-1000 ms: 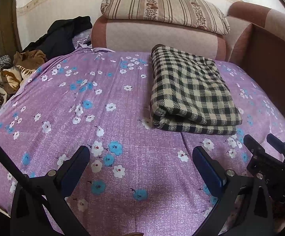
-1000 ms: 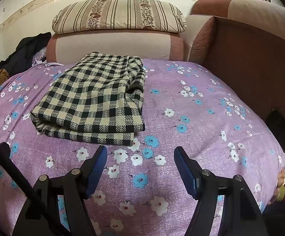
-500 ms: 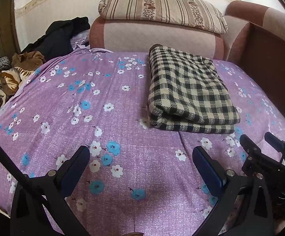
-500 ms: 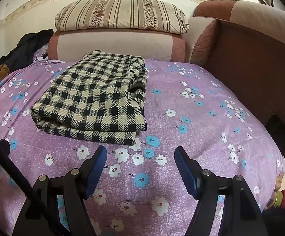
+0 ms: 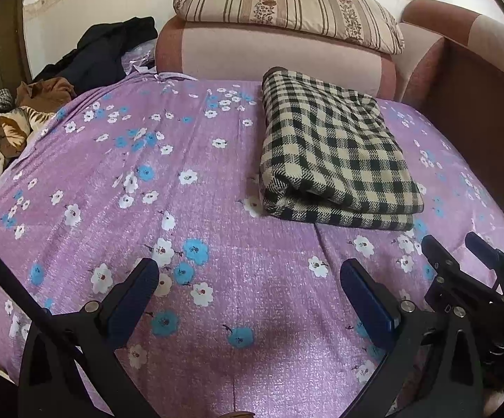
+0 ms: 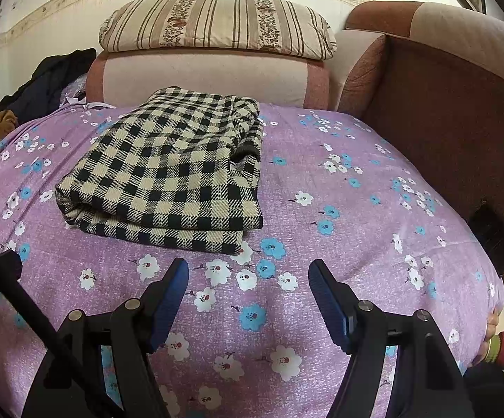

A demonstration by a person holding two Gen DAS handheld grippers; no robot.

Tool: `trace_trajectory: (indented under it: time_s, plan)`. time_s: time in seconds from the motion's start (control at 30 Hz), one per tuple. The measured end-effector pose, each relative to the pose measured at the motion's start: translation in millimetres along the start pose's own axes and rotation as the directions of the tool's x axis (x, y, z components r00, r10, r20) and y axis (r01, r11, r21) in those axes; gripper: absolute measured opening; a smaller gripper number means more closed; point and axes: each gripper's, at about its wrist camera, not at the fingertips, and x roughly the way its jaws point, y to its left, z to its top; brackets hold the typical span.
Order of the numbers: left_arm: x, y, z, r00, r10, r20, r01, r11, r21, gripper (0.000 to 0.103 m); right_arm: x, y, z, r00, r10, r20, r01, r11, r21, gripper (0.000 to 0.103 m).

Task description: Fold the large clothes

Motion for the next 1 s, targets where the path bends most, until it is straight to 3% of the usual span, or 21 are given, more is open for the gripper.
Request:
trace_trajectory:
  time_s: [1.0]
  plan:
    - [0.7, -2.6, -0.9, 1.0, -0.013, -0.006, 0.014, 1.0, 0.004, 0.103, -3.5, 0.9, 2.0, 1.0, -0.006, 0.013, 0.006, 1.0, -0.004, 0.077]
